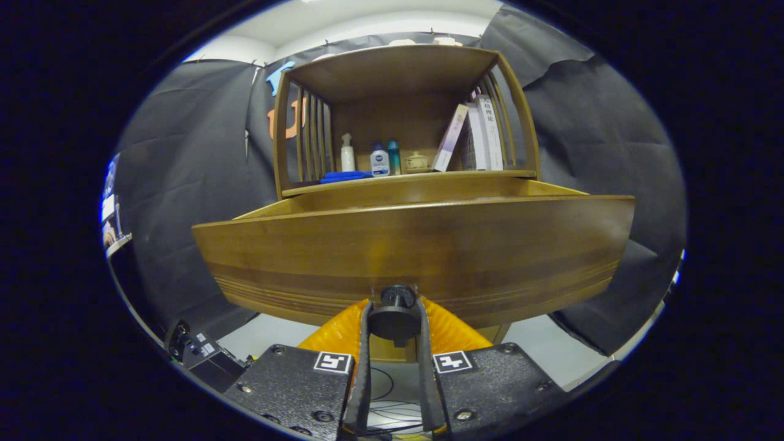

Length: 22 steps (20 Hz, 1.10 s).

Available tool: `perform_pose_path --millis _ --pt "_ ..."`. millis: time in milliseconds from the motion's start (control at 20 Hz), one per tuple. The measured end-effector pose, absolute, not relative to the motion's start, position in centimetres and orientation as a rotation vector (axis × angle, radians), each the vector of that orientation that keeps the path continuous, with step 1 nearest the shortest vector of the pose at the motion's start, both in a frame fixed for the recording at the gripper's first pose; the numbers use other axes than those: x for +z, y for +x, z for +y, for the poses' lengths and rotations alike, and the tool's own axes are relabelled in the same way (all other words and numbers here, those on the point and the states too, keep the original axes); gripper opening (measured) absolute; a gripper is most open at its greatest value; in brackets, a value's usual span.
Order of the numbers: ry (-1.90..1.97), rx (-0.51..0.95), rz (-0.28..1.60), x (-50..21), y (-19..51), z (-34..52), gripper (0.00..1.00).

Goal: Pull open the drawer, take out the items inside it, and place them on the countertop above the cabinet.

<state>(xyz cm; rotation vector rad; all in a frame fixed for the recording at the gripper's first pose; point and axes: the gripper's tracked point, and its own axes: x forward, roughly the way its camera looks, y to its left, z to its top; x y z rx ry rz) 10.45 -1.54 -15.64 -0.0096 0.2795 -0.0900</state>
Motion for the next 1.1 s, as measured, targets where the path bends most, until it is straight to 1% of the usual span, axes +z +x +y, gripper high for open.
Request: perform_pose_path --millis 100,250,400,600,700,800,1100 --pt "-0.028 -0.093 0.305 -15.6 9.9 -1.9 0.46" --pt "-0.061 -0.104 0.290 -13.4 9.2 -1.9 0.61" --pt "-0.067 -0.048 0.250 -9.2 8.8 -0.1 0.76" --pt "-0.092 -0.040 0.203 -3.0 10.3 1.9 0.99" --pt "-0.112 -0.024 0.207 -1.0 12.1 2.6 0.99" --pt "-0.135 -0.034 0.255 -0.2 14.4 2.2 0.99" --pt "-0.081 -0.042 0.548 -2.5 20.3 1.0 0.99"
